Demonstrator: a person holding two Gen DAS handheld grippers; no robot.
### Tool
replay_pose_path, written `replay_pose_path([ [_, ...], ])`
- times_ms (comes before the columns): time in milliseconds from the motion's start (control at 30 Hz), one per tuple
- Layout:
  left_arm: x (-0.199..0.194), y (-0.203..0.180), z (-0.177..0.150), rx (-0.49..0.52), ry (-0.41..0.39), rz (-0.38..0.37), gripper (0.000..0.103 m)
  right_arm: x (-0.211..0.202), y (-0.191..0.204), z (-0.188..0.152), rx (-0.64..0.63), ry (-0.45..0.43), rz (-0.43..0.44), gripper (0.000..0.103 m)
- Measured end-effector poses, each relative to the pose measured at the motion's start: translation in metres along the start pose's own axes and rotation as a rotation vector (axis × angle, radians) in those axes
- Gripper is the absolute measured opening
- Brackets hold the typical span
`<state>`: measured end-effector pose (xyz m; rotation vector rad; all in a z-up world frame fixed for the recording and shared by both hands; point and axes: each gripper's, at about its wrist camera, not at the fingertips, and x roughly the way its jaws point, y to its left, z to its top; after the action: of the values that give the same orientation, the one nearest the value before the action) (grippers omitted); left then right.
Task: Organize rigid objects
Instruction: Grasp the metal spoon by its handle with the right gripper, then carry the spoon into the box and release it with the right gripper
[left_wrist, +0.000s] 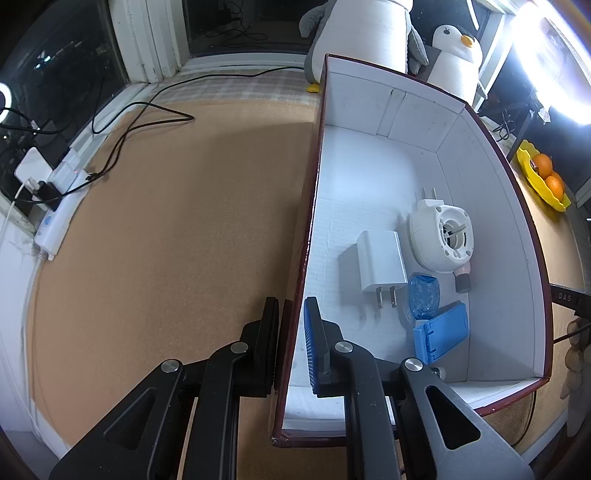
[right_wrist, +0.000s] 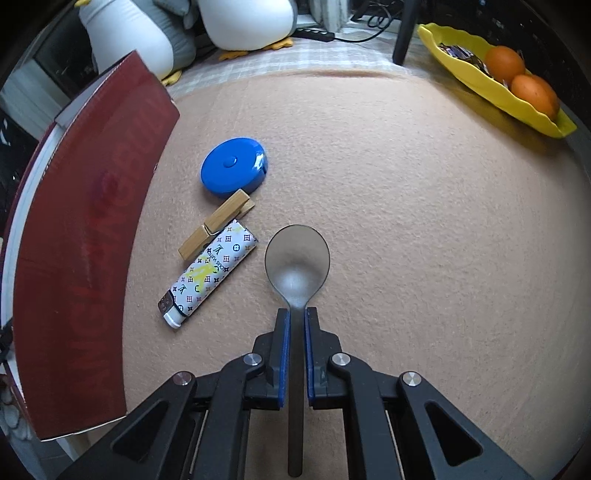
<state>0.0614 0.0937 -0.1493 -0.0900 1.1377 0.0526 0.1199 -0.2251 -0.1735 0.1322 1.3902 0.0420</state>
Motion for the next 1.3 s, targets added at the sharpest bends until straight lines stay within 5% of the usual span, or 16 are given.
replay_pose_path([
  [300, -0.001, -0.001, -0.001, -0.005, -0.002, 0.008, 0.012, -0.045, 0.001, 0.001, -0.004, -0.108, 0.031, 0.007],
  [700, -0.003, 0.000, -0.001, -0.025, -0.012, 0.016, 0.012, -0.103, 0.067, 0.014, -0.164, -0.268, 0.107, 0.007],
  [1300, -0.004, -0.002, -0.001, -0.039, -0.016, 0.049, 0.012, -0.115, 0.164, 0.020, -0.384, -0.277, 0.248, 0.007],
])
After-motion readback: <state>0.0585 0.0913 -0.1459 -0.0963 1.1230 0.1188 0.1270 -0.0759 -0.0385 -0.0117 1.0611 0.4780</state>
